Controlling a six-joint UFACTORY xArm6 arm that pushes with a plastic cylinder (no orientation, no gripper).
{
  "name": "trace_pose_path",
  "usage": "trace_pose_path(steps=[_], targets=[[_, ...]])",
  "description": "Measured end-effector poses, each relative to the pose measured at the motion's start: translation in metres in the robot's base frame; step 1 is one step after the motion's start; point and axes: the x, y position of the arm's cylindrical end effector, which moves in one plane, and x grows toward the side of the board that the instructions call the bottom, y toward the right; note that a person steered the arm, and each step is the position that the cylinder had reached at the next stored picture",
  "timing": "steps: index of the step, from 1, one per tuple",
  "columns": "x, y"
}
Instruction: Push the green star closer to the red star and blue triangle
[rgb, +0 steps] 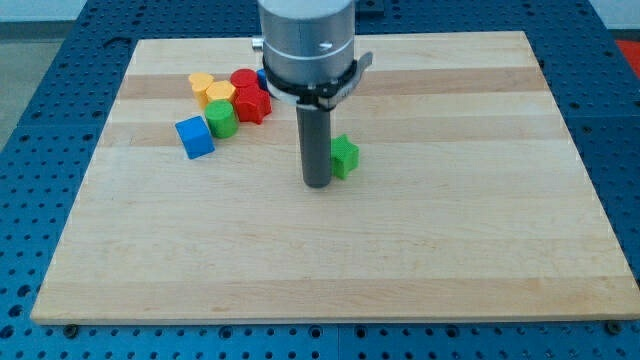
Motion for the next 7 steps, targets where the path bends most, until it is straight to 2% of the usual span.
trace_pose_path(steps=[1, 3, 5, 6, 7], targets=[[-0.017, 0.002], [0.026, 0.002], [0.023, 0.075], [0.009, 0.082], [0.005, 0.037]])
